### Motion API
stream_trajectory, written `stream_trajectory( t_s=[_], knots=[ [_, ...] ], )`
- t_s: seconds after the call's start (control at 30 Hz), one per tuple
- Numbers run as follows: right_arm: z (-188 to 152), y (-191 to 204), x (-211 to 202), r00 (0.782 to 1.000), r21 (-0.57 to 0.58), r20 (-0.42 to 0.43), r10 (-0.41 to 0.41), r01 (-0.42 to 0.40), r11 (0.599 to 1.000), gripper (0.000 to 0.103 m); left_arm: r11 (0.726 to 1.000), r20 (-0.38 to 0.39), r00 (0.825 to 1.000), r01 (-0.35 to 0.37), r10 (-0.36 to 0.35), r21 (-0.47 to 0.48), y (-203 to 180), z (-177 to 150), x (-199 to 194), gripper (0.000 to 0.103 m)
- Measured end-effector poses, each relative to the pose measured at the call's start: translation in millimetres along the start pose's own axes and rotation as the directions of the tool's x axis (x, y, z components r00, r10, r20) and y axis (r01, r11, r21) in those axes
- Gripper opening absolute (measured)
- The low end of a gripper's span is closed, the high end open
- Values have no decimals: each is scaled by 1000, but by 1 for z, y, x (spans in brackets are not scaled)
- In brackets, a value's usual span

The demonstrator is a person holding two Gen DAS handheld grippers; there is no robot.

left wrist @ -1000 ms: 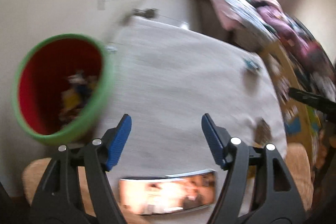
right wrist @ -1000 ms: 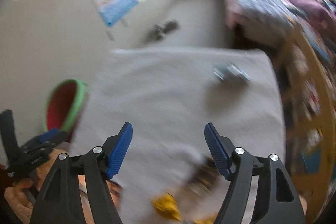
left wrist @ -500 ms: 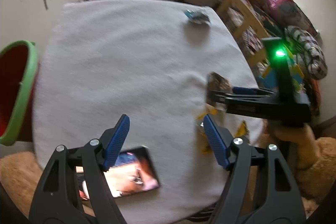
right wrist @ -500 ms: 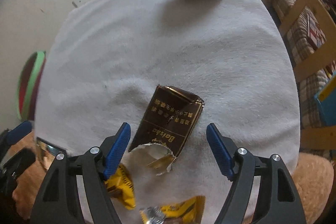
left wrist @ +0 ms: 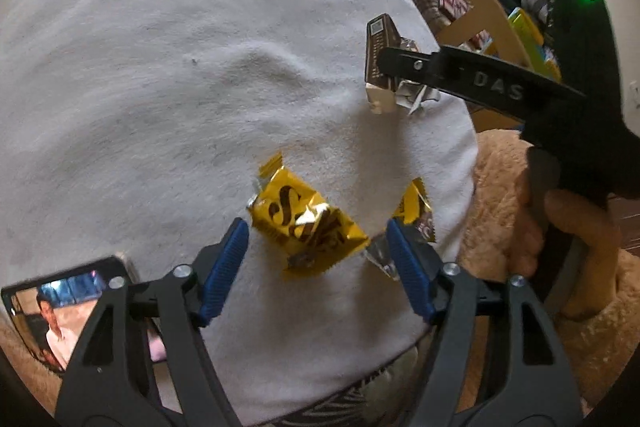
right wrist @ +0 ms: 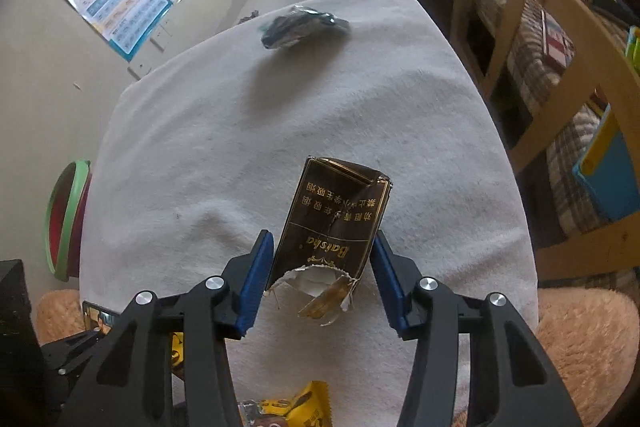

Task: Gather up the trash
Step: 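Grasp the yellow candy wrapper with the left gripper while the right gripper grasps the brown Batata box, then carry the yellow wrapper and brown box over the green bin with both grippers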

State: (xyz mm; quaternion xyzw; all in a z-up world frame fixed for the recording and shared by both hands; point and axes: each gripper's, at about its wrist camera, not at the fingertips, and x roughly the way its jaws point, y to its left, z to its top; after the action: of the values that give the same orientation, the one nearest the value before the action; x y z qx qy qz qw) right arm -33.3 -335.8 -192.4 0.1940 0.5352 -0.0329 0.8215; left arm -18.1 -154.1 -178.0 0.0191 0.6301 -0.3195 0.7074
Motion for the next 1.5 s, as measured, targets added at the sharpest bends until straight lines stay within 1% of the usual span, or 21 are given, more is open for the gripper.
stream_trajectory(
  t_s=[0.03,0.07,0.1,0.17,0.2,0.27,0.37,0.47,0.6,0.73,0.77,0.8,0.87,0.9,1.07,1.1,1.13,1.27,1.33,1.43,1.5],
  knots=[
    [0,1,-1,1000,-3,3,2,-2,1000,48,1000,-6,1000,-14,14,5,0,2,2,52],
    [1,2,-2,1000,-8,7,2,-2,1000,48,1000,-14,1000,-26,26,8,0,3,5,42],
    [1,4,-3,1000,-18,12,1,-1,1000,48,1000,-19,999,-28,28,5,1,3,6,34],
    [1,4,-2,1000,-26,13,1,-1,1000,49,999,-14,999,-36,36,-1,4,1,6,33],
    [0,4,-2,1000,-26,14,1,0,1000,49,999,-7,999,-45,45,3,5,2,5,29],
    [0,4,-2,1000,-26,14,0,1,1000,49,996,27,996,-88,87,20,7,2,-2,29],
    [0,6,-1,1000,-38,16,-7,8,999,49,992,73,990,-123,122,17,11,7,-13,29],
    [-2,15,-1,1000,-82,20,-13,15,997,49,987,110,981,-161,158,18,18,6,-22,29],
    [-8,37,3,1000,-191,10,-26,27,981,50,987,124,979,-158,160,-21,30,7,-26,29],
    [-12,43,12,999,-222,-24,-30,24,975,49,984,128,977,-160,169,-78,48,10,-29,29],
    [-12,43,14,999,-218,-33,-27,19,976,50,984,128,978,-156,167,-88,51,9,-30,29],
    [-13,41,15,999,-211,-37,-24,15,977,56,983,128,978,-152,165,-101,54,9,-31,29],
    [-13,40,13,999,-200,-28,-19,13,980,63,982,131,978,-150,165,-115,56,9,-31,29],
    [-12,40,12,1000,-197,-24,-16,11,980,63,982,134,977,-149,165,-119,57,9,-32,29],
    [-14,43,20,997,-215,-55,-48,35,976,62,980,162,971,-161,179,-117,58,8,-39,29],
    [-15,43,21,997,-217,-58,-55,42,975,50,979,167,969,-166,184,-115,57,8,-40,29],
    [-15,44,21,997,-218,-55,-60,47,975,43,978,177,965,-174,192,-114,57,8,-43,29],
    [-12,46,3,998,-214,31,-50,55,975,42,973,214,952,-195,218,-126,61,8,-57,29],
    [-10,46,-4,998,-214,53,-44,54,975,42,969,235,944,-203,232,-139,64,9,-65,29],
    [-10,50,-10,998,-220,63,-31,44,975,42,961,277,922,-236,269,-146,66,12,-82,29],
    [-9,55,-14,997,-229,67,-23,38,973,42,955,315,904,-254,290,-151,66,13,-96,29]
  ],
)
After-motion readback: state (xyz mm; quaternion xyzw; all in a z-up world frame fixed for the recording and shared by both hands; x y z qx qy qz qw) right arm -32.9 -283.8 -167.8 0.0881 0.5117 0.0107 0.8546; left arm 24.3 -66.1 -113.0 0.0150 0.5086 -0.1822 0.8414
